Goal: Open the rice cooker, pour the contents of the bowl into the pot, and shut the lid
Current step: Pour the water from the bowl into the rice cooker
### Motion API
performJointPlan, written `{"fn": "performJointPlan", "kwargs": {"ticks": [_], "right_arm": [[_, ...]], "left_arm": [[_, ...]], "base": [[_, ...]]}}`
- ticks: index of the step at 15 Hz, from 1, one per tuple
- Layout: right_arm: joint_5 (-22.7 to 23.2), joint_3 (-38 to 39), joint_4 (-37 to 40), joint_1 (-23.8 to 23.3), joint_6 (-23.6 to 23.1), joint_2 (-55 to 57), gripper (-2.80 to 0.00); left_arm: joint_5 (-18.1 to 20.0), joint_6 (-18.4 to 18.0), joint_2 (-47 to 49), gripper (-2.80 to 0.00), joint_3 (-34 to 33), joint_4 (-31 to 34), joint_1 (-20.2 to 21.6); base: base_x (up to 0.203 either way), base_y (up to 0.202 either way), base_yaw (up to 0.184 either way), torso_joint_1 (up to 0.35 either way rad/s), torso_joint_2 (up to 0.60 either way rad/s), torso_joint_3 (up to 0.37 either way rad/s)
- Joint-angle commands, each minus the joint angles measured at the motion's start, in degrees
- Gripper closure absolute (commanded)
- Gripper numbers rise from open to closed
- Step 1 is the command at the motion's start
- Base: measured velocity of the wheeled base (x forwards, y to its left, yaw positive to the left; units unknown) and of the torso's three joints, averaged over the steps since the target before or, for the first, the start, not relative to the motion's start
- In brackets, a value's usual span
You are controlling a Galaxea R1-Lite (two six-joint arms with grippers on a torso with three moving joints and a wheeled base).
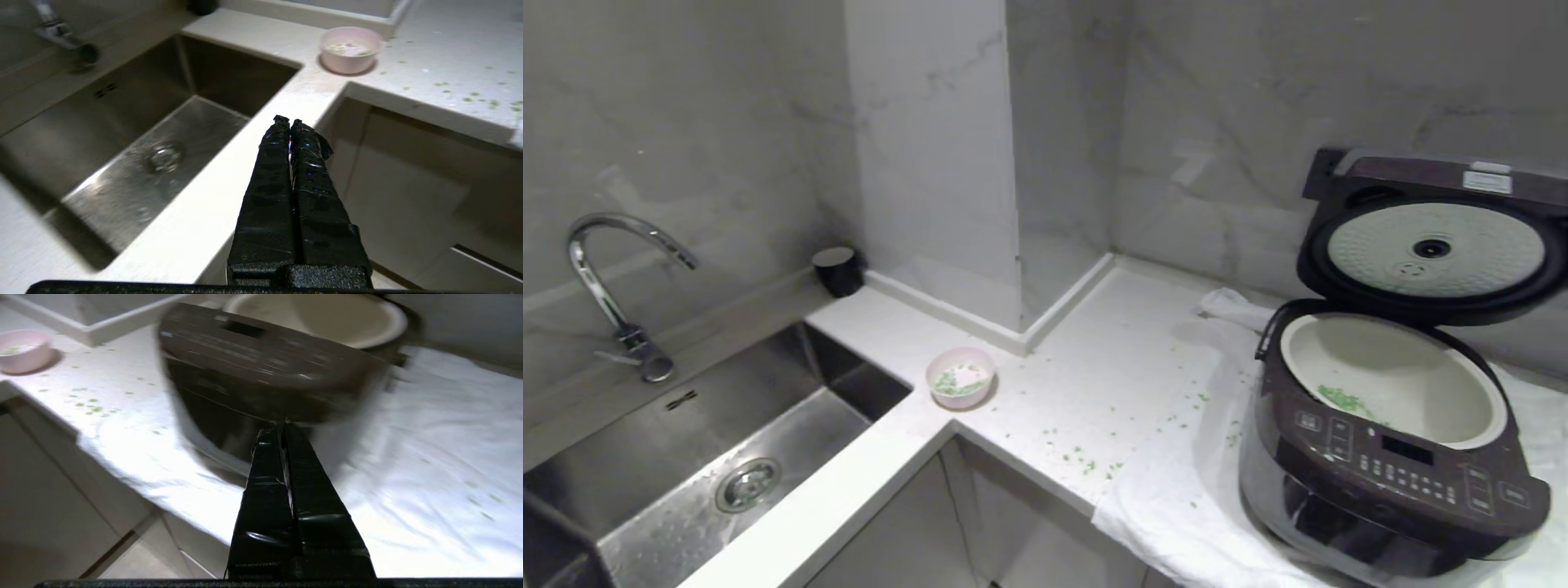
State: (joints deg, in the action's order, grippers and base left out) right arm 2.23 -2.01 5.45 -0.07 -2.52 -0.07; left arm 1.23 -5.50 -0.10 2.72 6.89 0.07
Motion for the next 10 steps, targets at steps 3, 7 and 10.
{"fn": "performJointPlan", "kwargs": {"ticks": [3,7,10], "right_arm": [[0.1,-0.1,0.0,0.1,0.0,0.1,0.0],[0.1,-0.1,0.0,0.0,0.0,0.1,0.0],[0.1,0.0,0.0,0.0,0.0,0.1,0.0]], "left_arm": [[0.0,-0.1,0.1,0.0,0.0,0.0,0.0],[0.0,0.0,0.0,0.0,0.0,0.1,0.0],[0.0,0.0,0.0,0.0,0.0,0.1,0.0]], "base": [[0.003,0.007,-0.184,0.002,0.01,0.006],[0.001,0.009,-0.177,0.002,0.0,0.002],[0.003,0.009,-0.176,0.003,0.0,-0.001]]}}
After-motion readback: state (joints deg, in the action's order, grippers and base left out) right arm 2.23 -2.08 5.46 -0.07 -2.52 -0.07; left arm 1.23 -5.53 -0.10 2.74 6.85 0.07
